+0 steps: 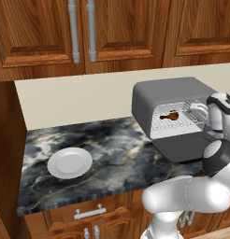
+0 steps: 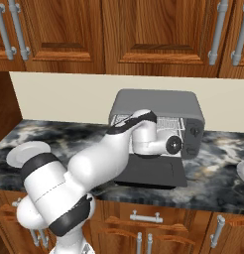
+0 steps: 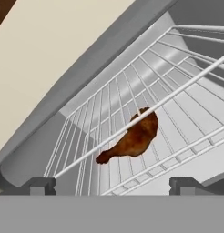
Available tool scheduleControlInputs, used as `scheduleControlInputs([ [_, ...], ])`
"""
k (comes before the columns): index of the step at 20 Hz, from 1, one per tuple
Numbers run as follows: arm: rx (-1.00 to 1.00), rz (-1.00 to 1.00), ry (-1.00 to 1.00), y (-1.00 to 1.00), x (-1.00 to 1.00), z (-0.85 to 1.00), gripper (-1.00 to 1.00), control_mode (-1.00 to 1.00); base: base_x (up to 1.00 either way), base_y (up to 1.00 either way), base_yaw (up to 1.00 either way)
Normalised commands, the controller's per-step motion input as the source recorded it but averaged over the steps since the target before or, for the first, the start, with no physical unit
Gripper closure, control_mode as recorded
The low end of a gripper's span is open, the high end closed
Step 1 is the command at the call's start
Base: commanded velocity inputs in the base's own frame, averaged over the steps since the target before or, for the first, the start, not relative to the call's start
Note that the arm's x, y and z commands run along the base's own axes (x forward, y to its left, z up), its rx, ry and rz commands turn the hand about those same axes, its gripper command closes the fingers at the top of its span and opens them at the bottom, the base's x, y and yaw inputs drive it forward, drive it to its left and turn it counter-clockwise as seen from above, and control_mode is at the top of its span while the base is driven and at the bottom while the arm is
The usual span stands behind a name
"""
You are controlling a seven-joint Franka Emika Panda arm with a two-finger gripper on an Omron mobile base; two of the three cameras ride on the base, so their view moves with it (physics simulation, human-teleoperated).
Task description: Open the toaster oven door. Place the bread on the top rack in the toaster oven and place the chicken drumstick on the bottom rack.
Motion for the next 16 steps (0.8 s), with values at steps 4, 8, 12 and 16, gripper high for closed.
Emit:
scheduleControlInputs([
  [4,0.01,0.00,-0.07,0.00,0.00,-0.05,-1.00,-1.00,0.00,0.00,0.00],
  [8,0.05,0.00,-0.01,0.00,0.07,0.05,-1.00,-1.00,0.00,0.00,0.00],
  [12,0.05,0.00,0.00,0.00,0.06,0.00,-1.00,-1.00,0.00,0.00,0.00],
  [16,0.05,0.00,0.00,0.00,0.09,0.00,-1.00,-1.00,0.00,0.00,0.00],
])
